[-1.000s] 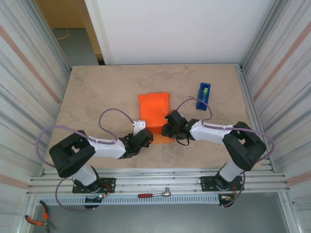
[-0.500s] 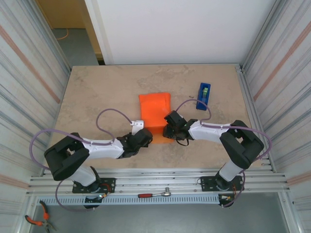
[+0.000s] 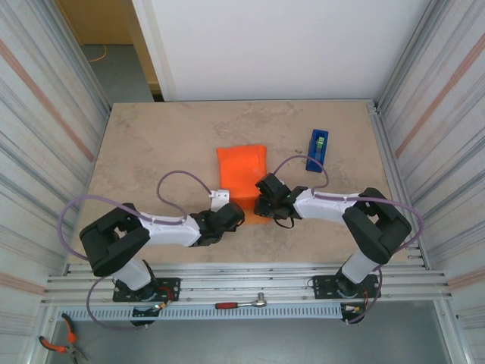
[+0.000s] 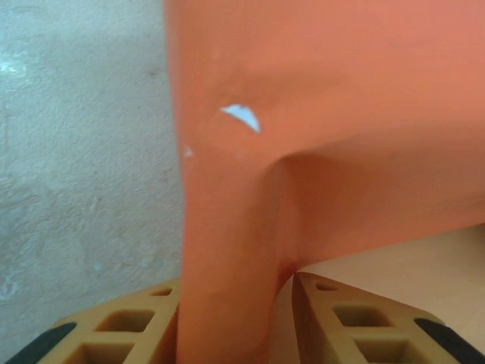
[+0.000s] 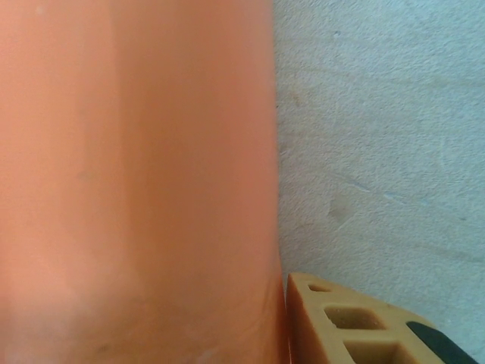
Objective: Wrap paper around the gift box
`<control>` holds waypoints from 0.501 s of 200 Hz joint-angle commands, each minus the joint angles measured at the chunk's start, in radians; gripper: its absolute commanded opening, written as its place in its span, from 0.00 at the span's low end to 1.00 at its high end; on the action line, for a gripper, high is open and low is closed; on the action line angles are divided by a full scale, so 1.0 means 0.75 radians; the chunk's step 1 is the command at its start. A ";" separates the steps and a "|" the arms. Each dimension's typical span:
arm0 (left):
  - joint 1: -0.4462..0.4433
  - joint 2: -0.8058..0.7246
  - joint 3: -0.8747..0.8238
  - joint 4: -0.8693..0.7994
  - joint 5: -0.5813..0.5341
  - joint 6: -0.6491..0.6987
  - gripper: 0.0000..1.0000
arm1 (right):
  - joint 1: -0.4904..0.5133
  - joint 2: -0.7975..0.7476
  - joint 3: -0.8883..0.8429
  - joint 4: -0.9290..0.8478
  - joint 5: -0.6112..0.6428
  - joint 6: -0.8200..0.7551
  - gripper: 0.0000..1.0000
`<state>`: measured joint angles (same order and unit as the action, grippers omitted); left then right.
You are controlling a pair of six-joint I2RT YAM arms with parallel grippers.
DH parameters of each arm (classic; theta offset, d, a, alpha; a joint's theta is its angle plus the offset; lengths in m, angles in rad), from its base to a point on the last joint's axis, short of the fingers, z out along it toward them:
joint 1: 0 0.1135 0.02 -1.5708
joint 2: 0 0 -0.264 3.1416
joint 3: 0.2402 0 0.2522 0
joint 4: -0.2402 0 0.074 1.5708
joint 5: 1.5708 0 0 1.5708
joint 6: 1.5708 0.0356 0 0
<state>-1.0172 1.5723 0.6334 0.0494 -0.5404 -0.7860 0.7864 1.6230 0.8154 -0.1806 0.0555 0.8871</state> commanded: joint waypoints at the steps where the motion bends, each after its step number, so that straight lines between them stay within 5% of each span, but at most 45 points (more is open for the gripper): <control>1: -0.014 0.014 0.042 -0.002 -0.021 0.013 0.39 | 0.011 0.030 0.005 0.009 0.005 0.030 0.35; 67: -0.014 0.073 0.079 -0.047 -0.025 0.029 0.22 | 0.016 0.038 0.007 0.006 0.007 0.037 0.35; 77: -0.014 0.072 0.076 -0.061 -0.027 0.031 0.26 | 0.015 0.036 0.005 0.002 0.006 0.036 0.35; 100: -0.014 0.013 0.046 -0.103 -0.048 0.027 0.52 | 0.015 0.025 0.009 -0.011 0.010 0.031 0.35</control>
<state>-1.0218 1.6138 0.6682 0.0235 -0.5419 -0.7589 0.7883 1.6344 0.8154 -0.1776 0.0528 0.8894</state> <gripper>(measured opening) 0.420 0.347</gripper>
